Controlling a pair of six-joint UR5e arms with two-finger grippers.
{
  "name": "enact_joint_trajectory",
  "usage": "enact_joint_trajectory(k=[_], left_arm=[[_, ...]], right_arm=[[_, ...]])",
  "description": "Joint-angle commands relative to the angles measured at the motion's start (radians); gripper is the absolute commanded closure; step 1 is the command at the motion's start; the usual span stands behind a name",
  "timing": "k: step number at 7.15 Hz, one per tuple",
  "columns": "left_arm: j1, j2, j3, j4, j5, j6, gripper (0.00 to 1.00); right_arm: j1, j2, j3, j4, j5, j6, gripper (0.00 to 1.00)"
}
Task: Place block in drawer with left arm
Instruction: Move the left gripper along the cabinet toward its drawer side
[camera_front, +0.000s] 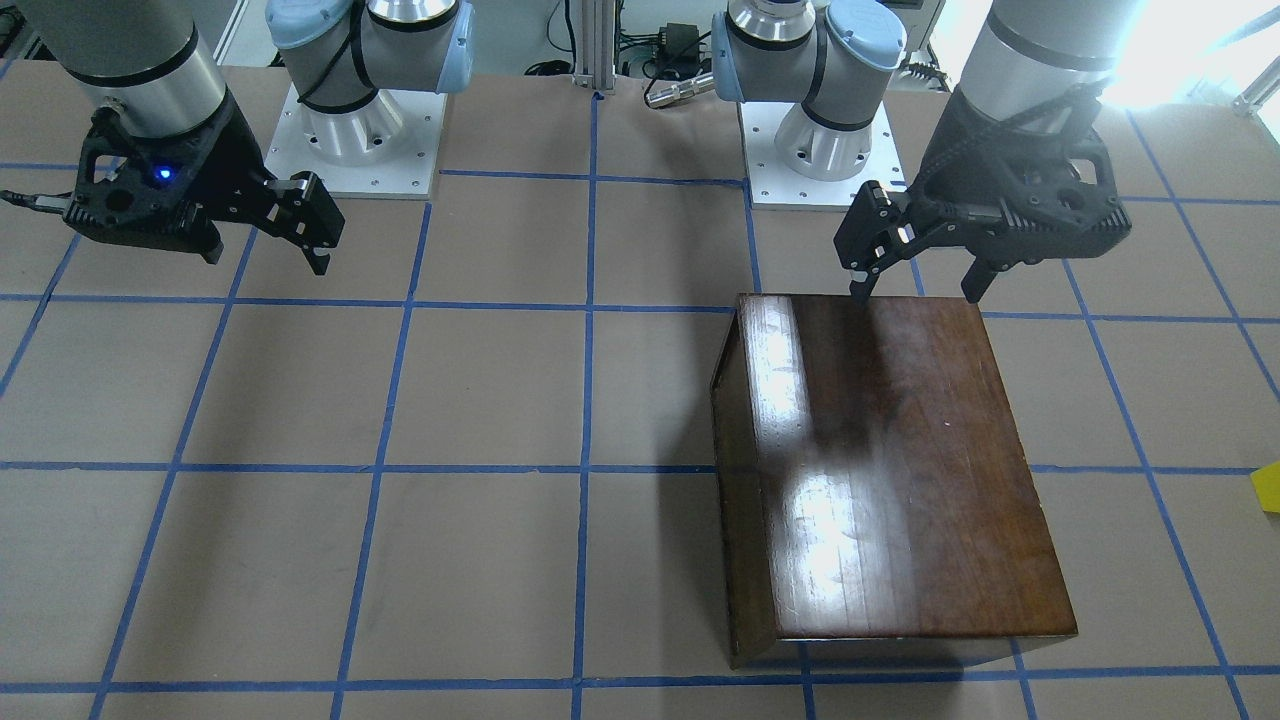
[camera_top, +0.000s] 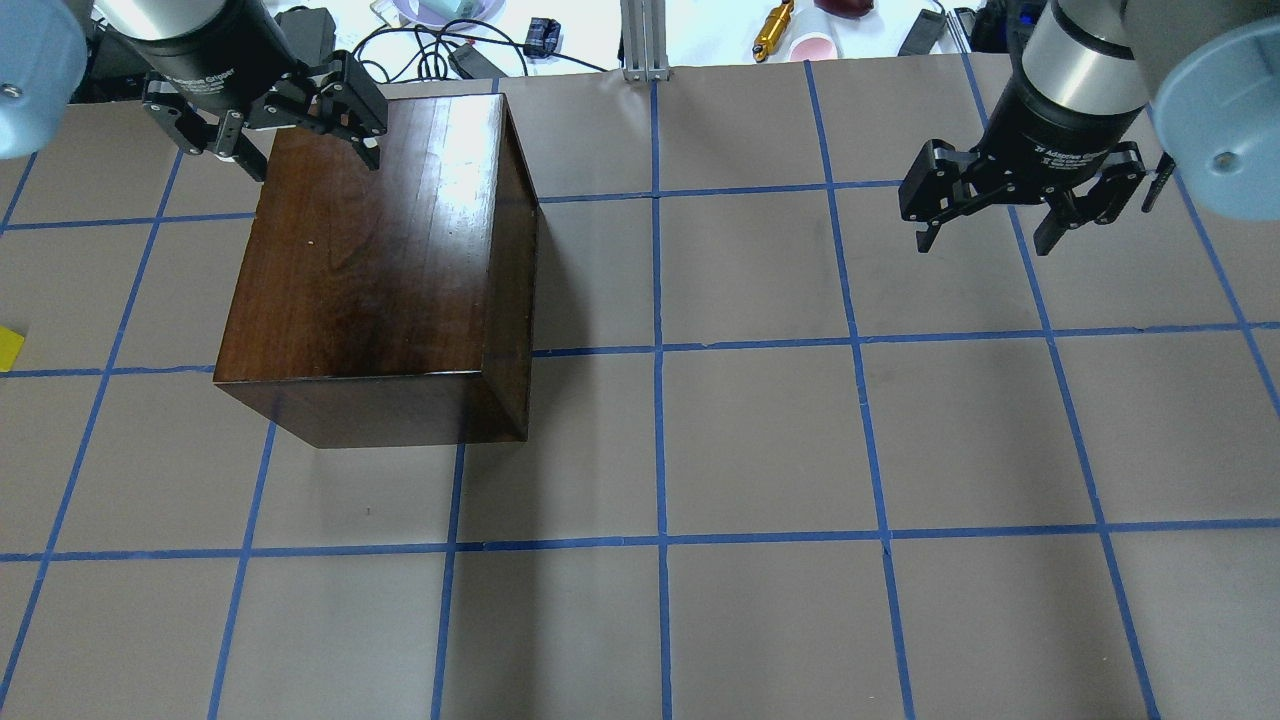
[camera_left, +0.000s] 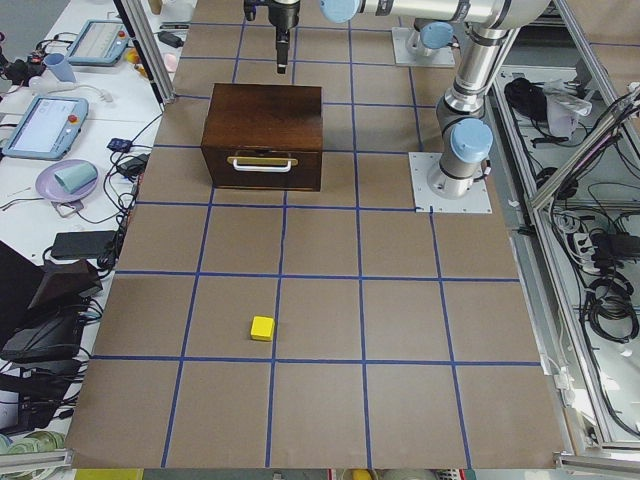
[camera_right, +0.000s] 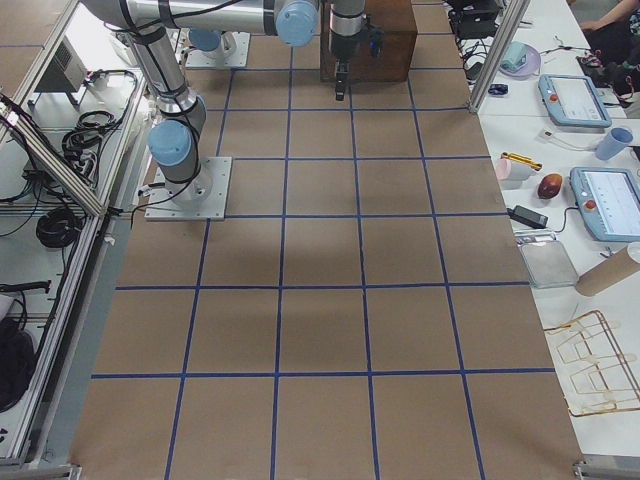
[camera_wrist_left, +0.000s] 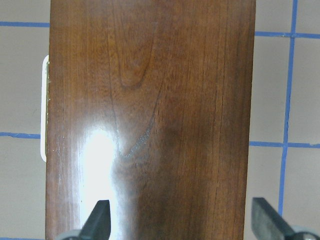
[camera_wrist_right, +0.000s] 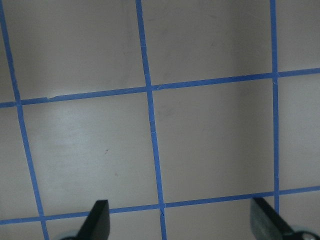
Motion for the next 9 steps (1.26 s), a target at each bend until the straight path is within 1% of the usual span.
enact_joint_trajectory(k=[1,2,3,4,5,6,8,9], left_arm=[[0.005,-0.004,0.002,0.0,-0.003,0.0,0.0],[0.017,-0.02,0.011,0.003,-0.018,0.006,0.0],[0.034,-0.04,0.043,0.032,-0.026,0.05,0.0],[0.058,-0.055,0.066,0.035,-0.022,0.054,0.0],[0.102,-0.079,0.068,0.037,-0.017,0.078,0.0],[0.167,-0.109,0.069,0.037,-0.014,0.147,0.0],[0.282,-0.15,0.073,0.038,-0.012,0.333,0.0],[0.313,-0.17,0.073,0.052,-0.014,0.353,0.0]], right_arm=[[0.0,0.0,0.0,0.0,0.0,0.0,0.0],[0.0,0.0,0.0,0.0,0.0,0.0,0.0],[0.0,0.0,0.0,0.0,0.0,0.0,0.0],[0.0,0.0,0.0,0.0,0.0,0.0,0.0],[0.0,0.0,0.0,0.0,0.0,0.0,0.0],[0.0,0.0,0.0,0.0,0.0,0.0,0.0],[0.0,0.0,0.0,0.0,0.0,0.0,0.0],[0.0,0.0,0.0,0.0,-0.002,0.0,0.0]])
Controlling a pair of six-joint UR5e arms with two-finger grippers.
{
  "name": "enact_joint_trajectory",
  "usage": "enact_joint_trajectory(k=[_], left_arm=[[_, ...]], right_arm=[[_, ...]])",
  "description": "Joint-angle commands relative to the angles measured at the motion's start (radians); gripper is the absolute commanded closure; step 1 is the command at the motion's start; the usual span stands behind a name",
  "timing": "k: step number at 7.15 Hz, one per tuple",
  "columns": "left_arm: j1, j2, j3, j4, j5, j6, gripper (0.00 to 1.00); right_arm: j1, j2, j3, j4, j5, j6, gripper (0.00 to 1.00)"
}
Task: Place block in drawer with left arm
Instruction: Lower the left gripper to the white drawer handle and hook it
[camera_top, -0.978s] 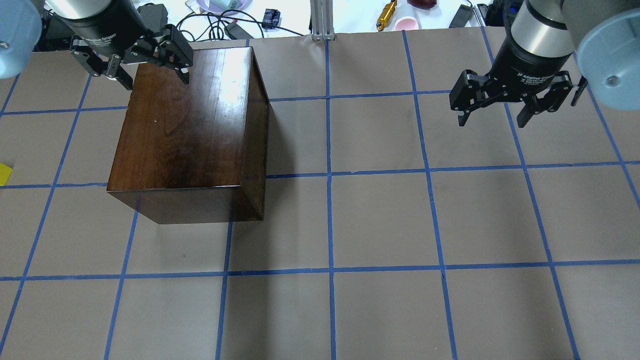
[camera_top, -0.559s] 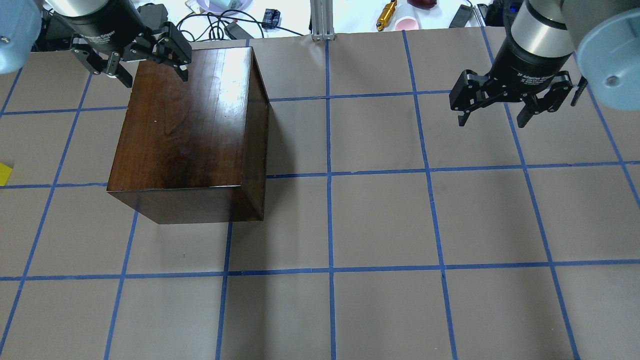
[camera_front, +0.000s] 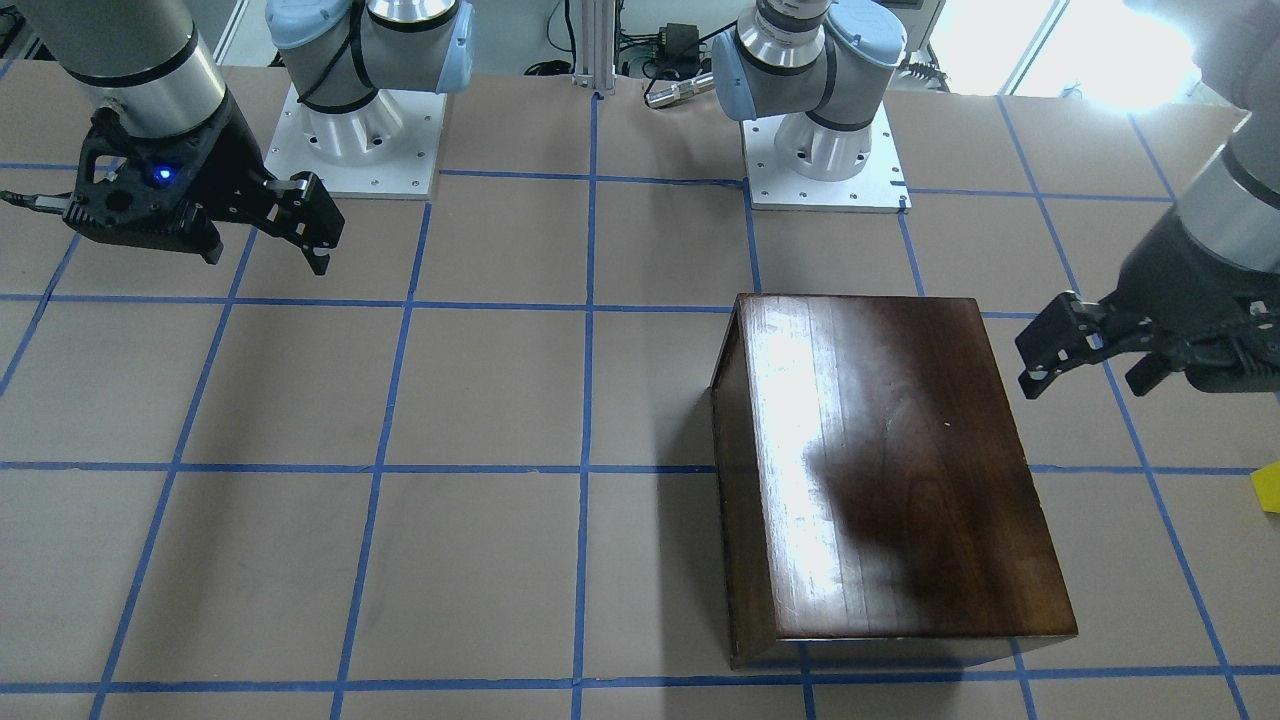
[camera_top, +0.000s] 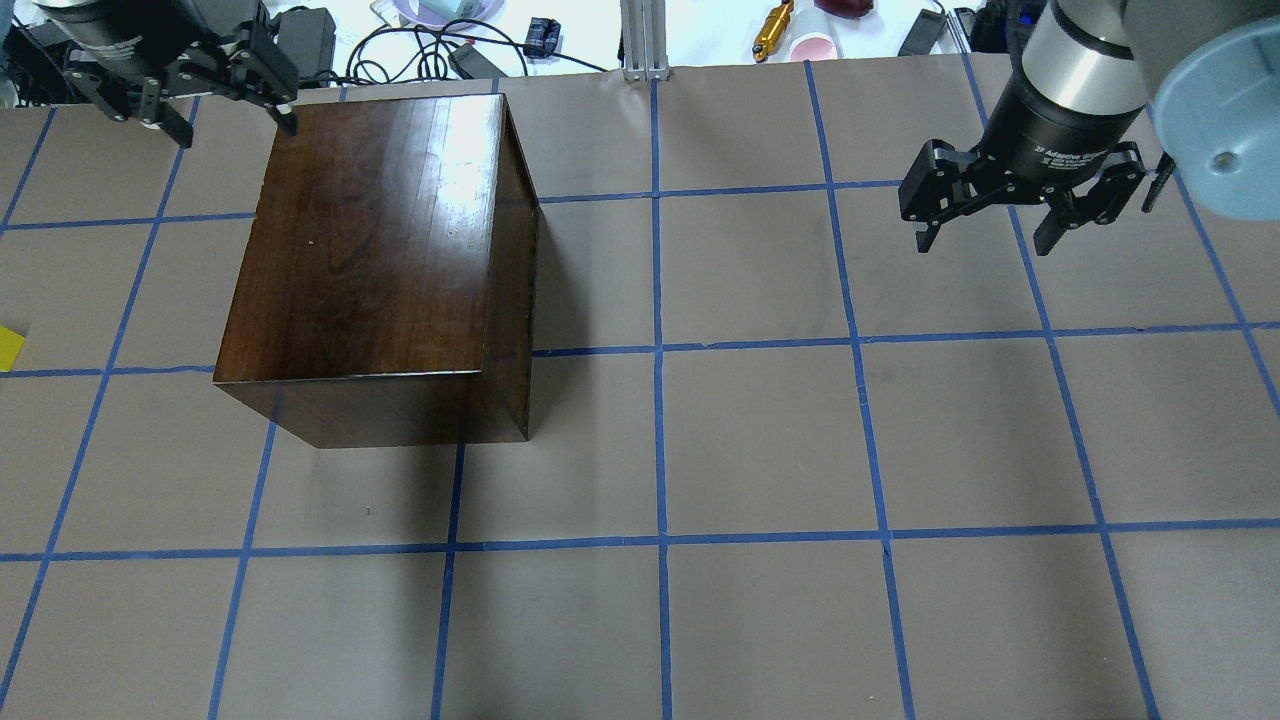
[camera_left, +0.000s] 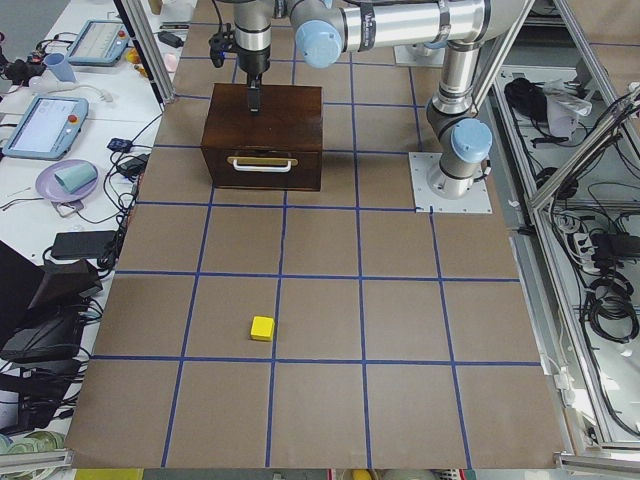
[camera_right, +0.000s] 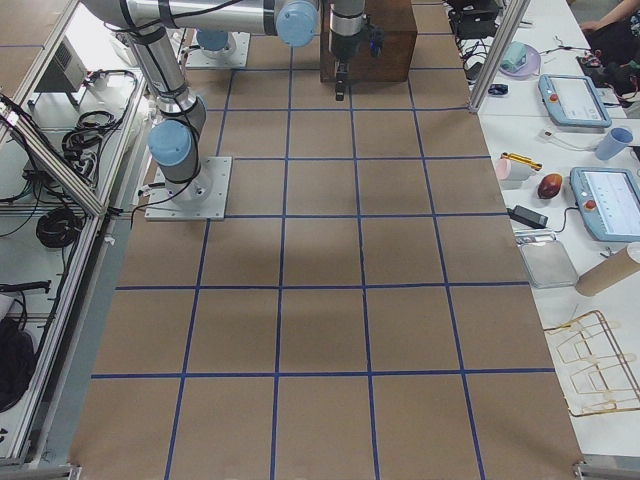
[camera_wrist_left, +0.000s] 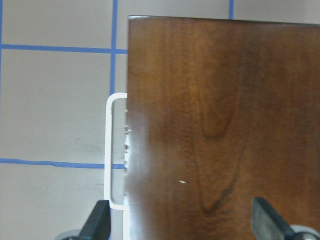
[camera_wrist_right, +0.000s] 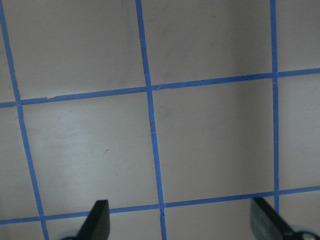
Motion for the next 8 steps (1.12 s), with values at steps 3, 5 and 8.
enact_joint_trajectory(k=[3,5,8], left_arm=[[0.158,-0.092,-0.019,0.031,-0.011,0.11,0.0],[0.169,-0.126,-0.022,0.033,-0.016,0.152,0.0],[0.241,-0.172,-0.043,0.033,-0.121,0.264,0.0]], right_arm=[[0.0,0.0,0.0,0.0,-0.001,0.0,0.0],[0.0,0.0,0.0,0.0,0.0,0.0,0.0],[0.0,0.0,0.0,0.0,0.0,0.0,0.0]])
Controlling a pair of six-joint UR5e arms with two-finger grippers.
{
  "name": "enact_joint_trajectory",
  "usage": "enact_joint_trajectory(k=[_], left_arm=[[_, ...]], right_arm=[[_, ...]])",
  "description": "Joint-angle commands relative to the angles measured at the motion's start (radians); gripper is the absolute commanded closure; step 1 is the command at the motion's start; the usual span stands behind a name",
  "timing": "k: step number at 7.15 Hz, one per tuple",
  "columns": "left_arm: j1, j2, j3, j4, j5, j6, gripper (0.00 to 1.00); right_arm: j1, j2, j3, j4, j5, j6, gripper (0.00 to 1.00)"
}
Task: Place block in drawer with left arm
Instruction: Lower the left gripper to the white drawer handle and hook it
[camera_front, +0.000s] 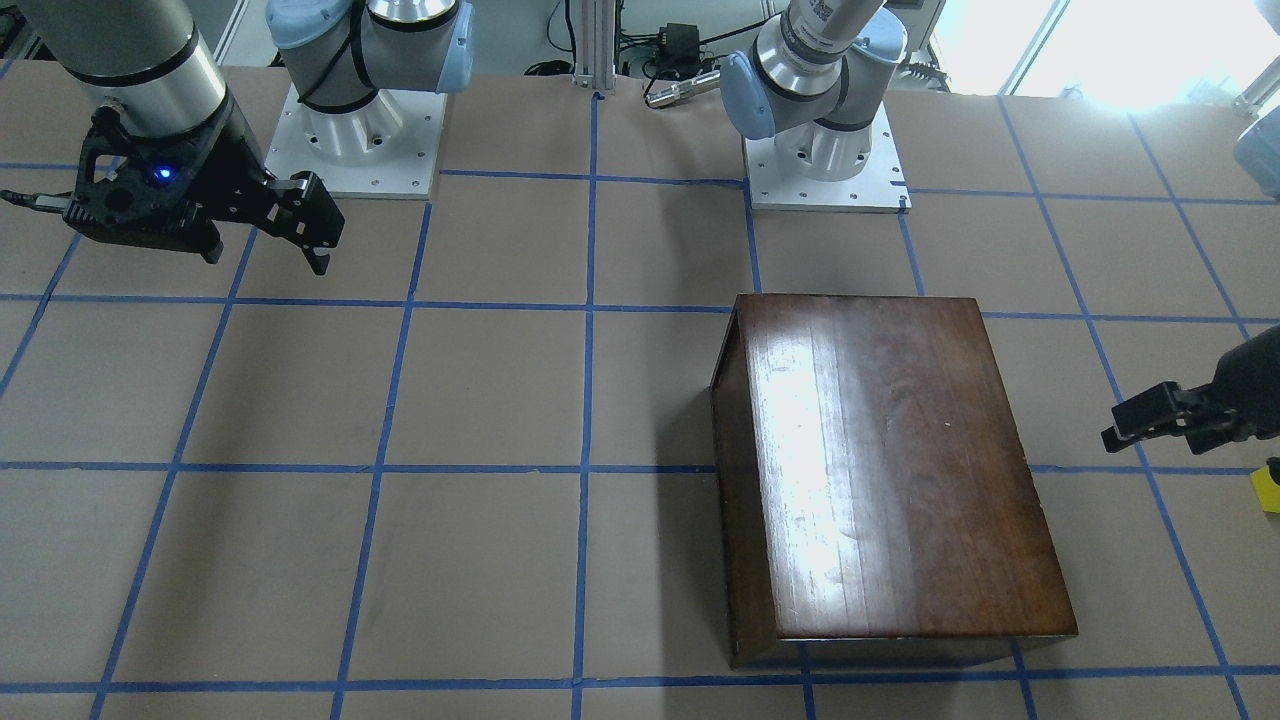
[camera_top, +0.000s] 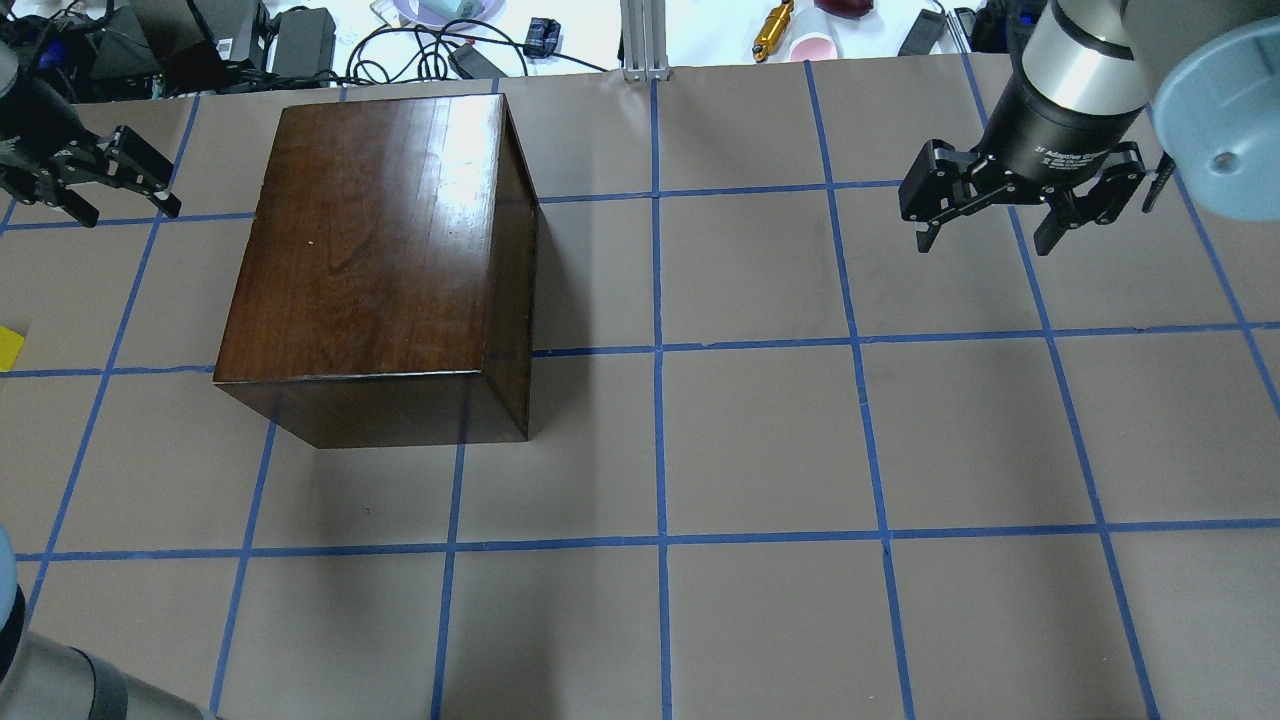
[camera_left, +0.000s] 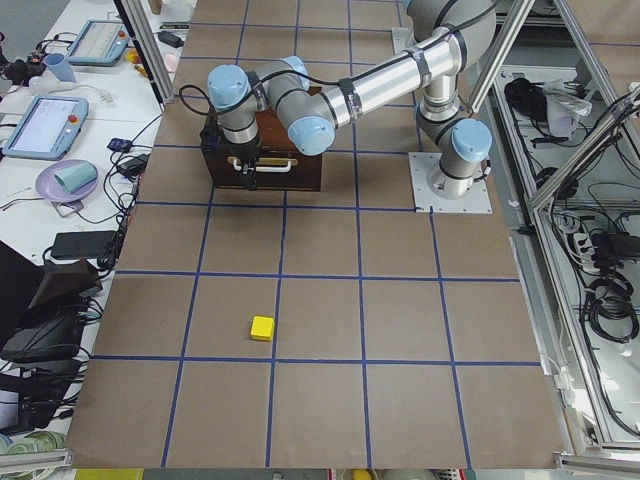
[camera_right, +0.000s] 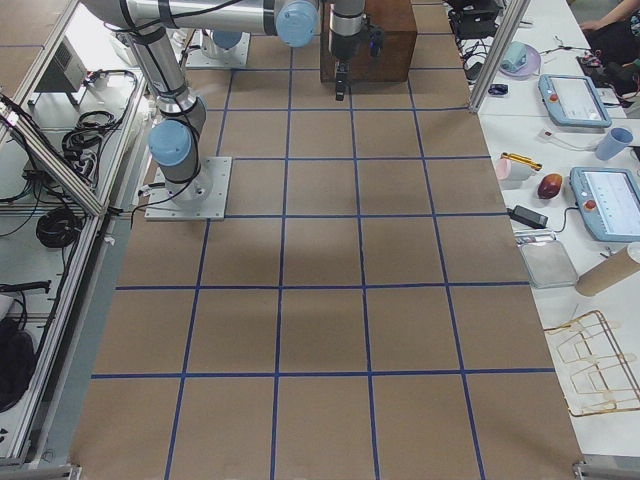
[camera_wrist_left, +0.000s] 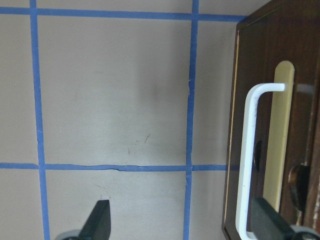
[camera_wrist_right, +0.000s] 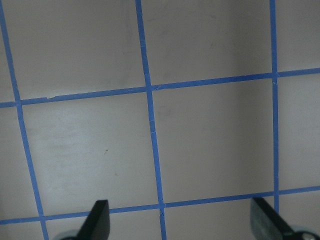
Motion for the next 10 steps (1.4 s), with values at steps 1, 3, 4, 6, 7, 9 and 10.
enact_joint_trajectory(k=[1,3,4,6,7,9,10], left_arm=[[0.051,-0.02,-0.046,0.0,-0.13,0.04,0.0],[0.055,-0.028,-0.077,-0.001,-0.196,0.046,0.0],[0.055,-0.031,-0.094,-0.005,-0.254,0.048,0.0],[0.046,-0.034,-0.137,0.003,-0.27,0.034,0.0],[0.046,-0.034,-0.14,0.002,-0.264,0.045,0.0],[0.043,-0.042,-0.146,0.002,-0.261,0.04,0.0],[0.043,-0.055,-0.146,0.003,-0.261,0.043,0.0]], right_arm=[[0.0,0.0,0.0,0.0,0.0,0.0,0.0],[0.0,0.0,0.0,0.0,0.0,0.0,0.0],[0.0,0.0,0.0,0.0,0.0,0.0,0.0],[0.0,0.0,0.0,0.0,0.0,0.0,0.0],[0.0,0.0,0.0,0.0,0.0,0.0,0.0],[0.0,0.0,0.0,0.0,0.0,0.0,0.0],[0.0,0.0,0.0,0.0,0.0,0.0,0.0]])
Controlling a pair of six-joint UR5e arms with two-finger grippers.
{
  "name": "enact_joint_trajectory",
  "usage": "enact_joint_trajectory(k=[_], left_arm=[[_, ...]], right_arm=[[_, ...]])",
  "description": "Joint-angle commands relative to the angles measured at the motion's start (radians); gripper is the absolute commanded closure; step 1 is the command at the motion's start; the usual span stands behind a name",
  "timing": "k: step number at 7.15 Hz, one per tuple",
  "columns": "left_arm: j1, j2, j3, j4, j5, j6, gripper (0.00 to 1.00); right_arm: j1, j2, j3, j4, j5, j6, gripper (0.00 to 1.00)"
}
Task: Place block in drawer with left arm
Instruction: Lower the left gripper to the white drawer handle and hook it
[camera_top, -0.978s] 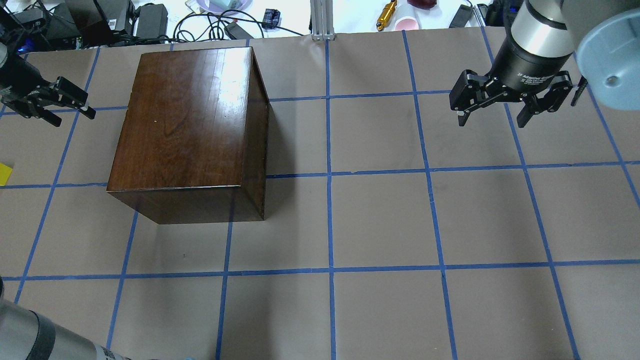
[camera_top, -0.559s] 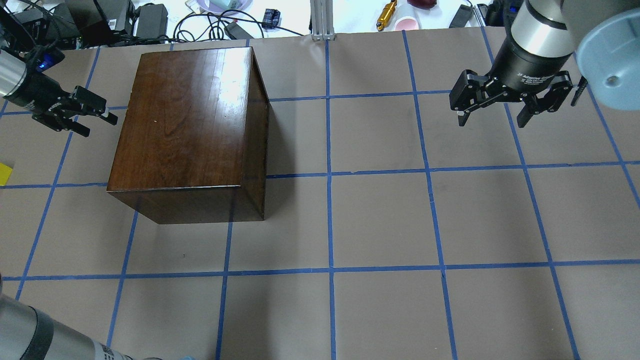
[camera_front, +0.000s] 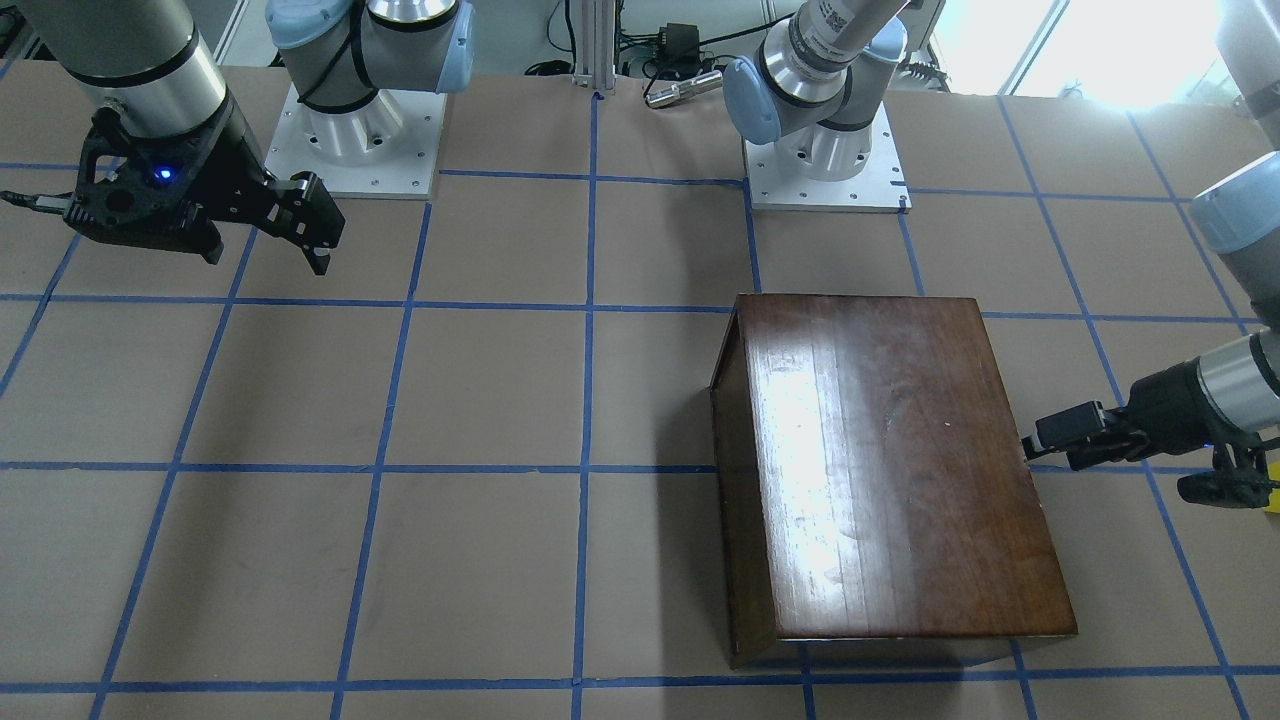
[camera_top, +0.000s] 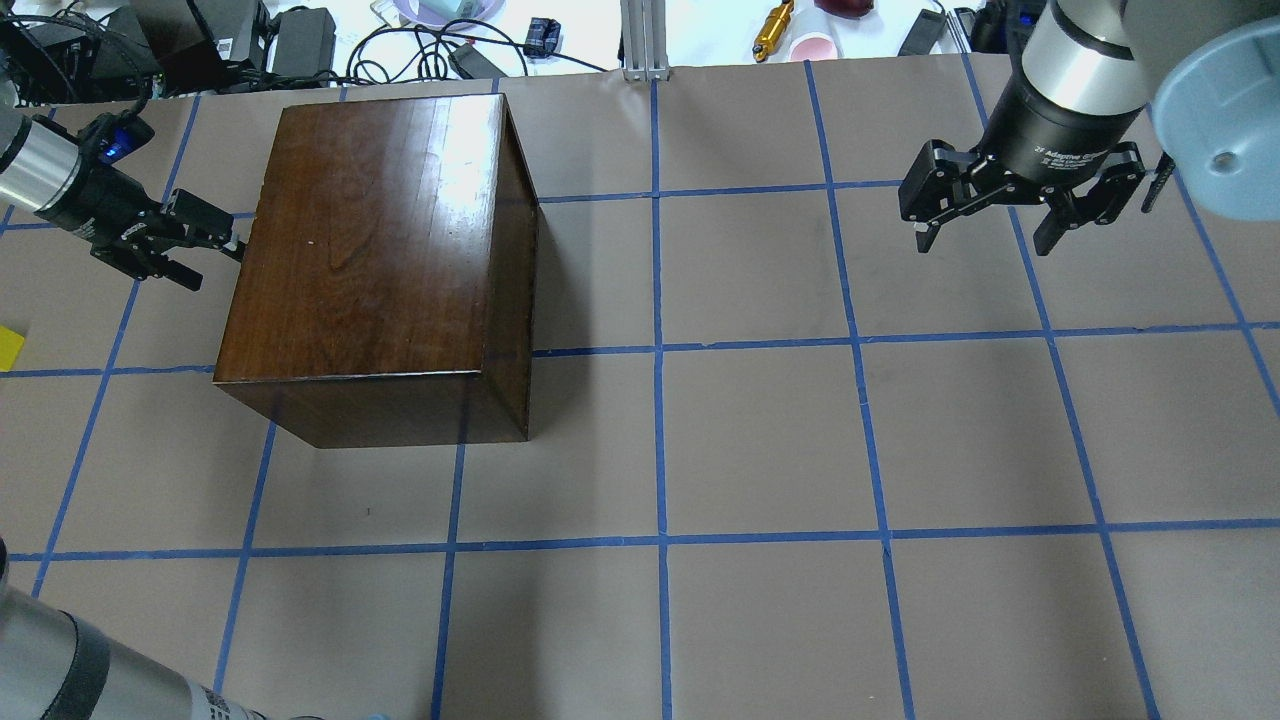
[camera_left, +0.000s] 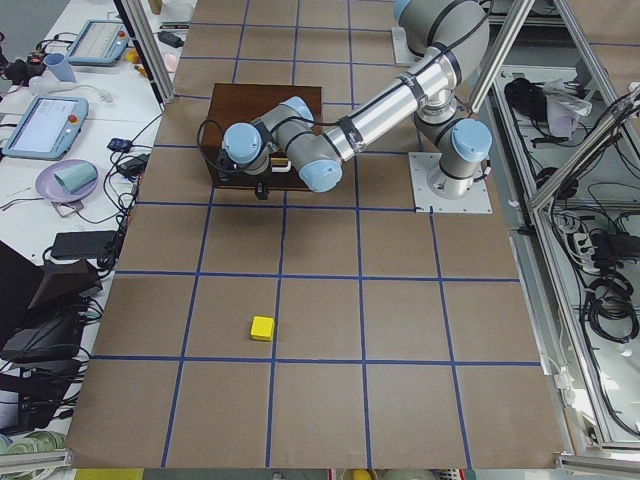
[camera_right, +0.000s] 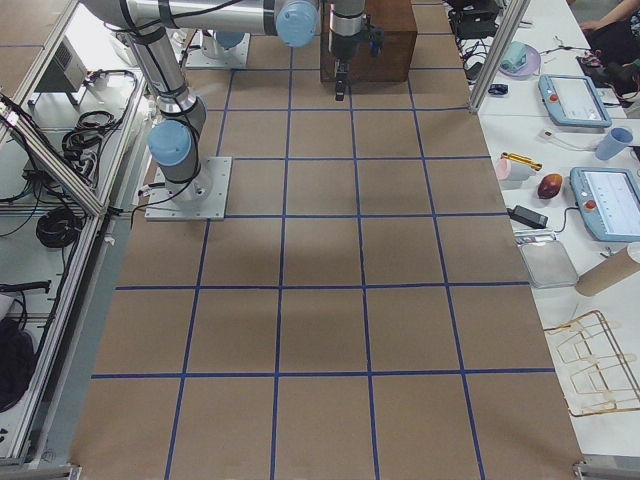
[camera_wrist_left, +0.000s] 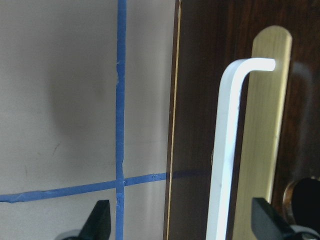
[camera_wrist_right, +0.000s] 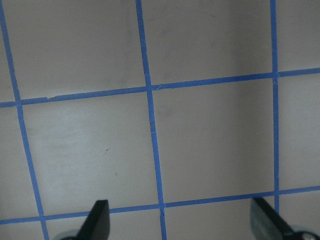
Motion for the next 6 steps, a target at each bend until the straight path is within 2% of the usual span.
enact_joint_trajectory(k=[1,5,6], left_arm=[[-0.001,-0.026,-0.002,0.008,0.0,0.0,0.0],[-0.001,-0.048,0.004,0.031,0.007,0.001,0.0],[-0.001,-0.049,0.009,0.032,0.04,0.003,0.07]], right_arm=[[0.0,0.0,0.0,0.0,0.0,0.0,0.0],[0.0,0.0,0.0,0.0,0.0,0.0,0.0],[0.0,0.0,0.0,0.0,0.0,0.0,0.0]])
